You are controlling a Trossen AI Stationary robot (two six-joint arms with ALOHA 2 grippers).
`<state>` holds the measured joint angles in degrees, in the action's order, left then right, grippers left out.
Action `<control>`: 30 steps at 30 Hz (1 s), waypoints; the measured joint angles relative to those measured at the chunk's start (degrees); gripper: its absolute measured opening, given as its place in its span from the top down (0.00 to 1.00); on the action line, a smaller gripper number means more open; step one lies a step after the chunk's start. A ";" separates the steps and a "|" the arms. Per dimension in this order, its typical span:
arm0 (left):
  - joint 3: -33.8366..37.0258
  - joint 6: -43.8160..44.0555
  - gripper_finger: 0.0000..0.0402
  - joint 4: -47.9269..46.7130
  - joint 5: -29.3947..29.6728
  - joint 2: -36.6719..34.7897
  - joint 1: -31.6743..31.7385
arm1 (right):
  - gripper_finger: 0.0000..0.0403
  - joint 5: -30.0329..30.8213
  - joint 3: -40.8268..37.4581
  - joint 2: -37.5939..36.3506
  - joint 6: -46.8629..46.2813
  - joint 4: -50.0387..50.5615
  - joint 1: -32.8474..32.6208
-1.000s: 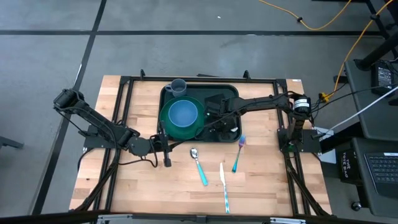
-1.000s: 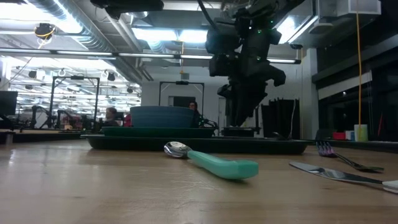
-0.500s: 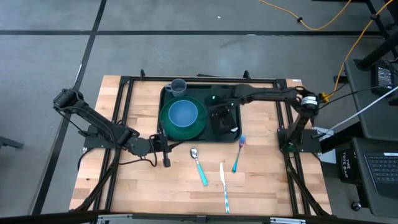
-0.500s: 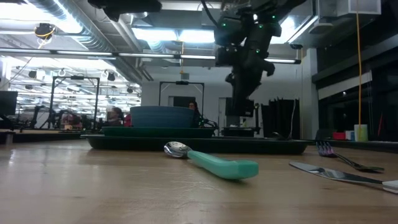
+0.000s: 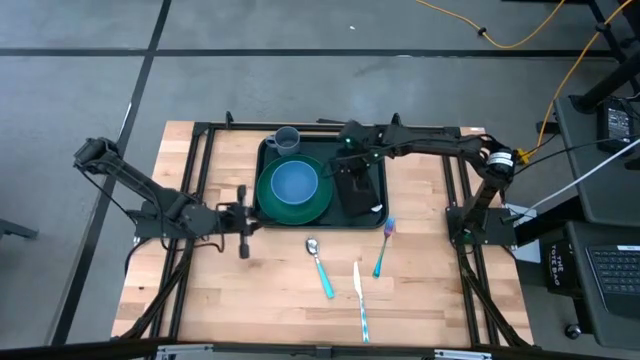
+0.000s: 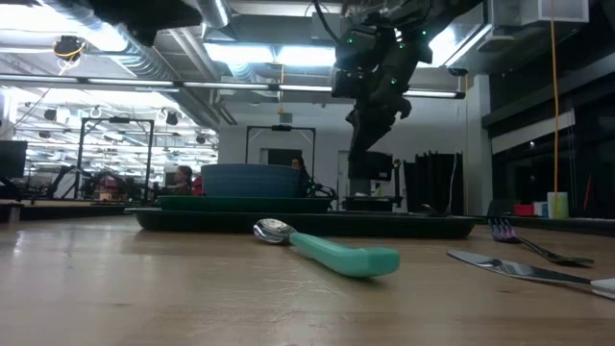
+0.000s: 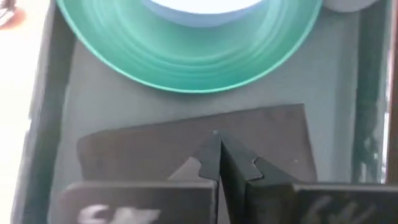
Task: Set up tray
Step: Put the black napkin to the right of the green plate on the black serving tray
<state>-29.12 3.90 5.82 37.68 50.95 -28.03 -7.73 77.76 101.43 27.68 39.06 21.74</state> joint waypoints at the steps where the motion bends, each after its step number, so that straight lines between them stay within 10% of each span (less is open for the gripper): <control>1: 1.18 -0.02 1.00 0.03 0.08 -1.70 0.04 | 0.98 0.03 0.00 0.17 -0.07 -0.27 0.29; 14: 12.21 -2.12 0.99 -0.06 -1.51 -19.70 5.72 | 0.99 0.03 -2.21 2.58 0.25 -4.70 4.41; 30: 12.49 -4.20 0.99 -0.02 -1.72 -21.22 13.60 | 0.99 2.13 -0.19 12.53 -0.13 -0.95 11.14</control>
<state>-16.62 -0.30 5.80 35.96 29.74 -14.43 -5.60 77.56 113.96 27.55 38.11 32.88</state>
